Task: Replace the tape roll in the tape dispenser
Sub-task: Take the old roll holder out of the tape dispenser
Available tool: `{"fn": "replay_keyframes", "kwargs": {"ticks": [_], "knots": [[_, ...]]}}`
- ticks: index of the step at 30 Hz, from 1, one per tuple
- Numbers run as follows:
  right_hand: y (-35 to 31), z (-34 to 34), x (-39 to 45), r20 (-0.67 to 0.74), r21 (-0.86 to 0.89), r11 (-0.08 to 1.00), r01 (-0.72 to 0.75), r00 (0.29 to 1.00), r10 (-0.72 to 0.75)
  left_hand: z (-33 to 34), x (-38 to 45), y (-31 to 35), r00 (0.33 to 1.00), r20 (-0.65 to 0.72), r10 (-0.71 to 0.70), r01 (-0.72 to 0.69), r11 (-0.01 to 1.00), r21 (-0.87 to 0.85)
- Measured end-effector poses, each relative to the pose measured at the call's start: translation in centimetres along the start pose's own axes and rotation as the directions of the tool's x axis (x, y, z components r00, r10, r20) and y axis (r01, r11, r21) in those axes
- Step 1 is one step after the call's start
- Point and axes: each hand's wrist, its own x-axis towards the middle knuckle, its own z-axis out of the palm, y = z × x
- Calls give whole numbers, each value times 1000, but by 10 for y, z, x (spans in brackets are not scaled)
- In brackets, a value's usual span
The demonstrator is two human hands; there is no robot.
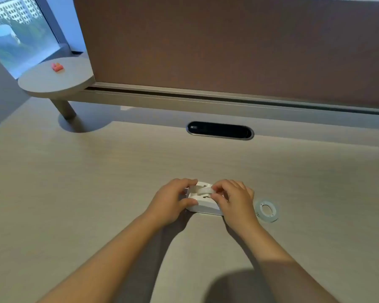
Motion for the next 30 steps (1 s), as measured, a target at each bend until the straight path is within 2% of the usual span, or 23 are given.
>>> {"fn": "replay_keyframes", "kwargs": {"ticks": [4,8,11,17,19,21,23,26,30], "knots": [[-1,3,1,-90,39,999,35,995,-31,0,5,-4,1000,-10,25,-25,999,20],[1,6,1,-120,67,996,53,992,-44,3,8,-9,998,-34,55,-54,998,23],[2,6,2,-86,84,996,27,996,-20,4,7,-11,997,-29,67,-66,997,36],[-6,-6,0,-83,239,971,4,996,16,6,0,0,998,-35,60,-50,969,243],[-9,-14,-3,-94,268,963,17,996,9,3,-7,11,986,-151,69,-52,992,113],[-14,-24,-9,-106,371,926,64,994,-26,-1,-17,22,967,-255,8,-62,977,-202],[-18,-32,-15,-90,453,887,91,994,-56,-2,-28,32,986,-151,-70,-19,855,-519],[-22,-34,-28,-48,481,867,133,991,-126,6,-45,36,998,-11,-61,39,760,-649],[-19,-23,-52,-93,474,856,205,979,-183,25,-66,30,999,-17,-41,16,685,-729]]}}
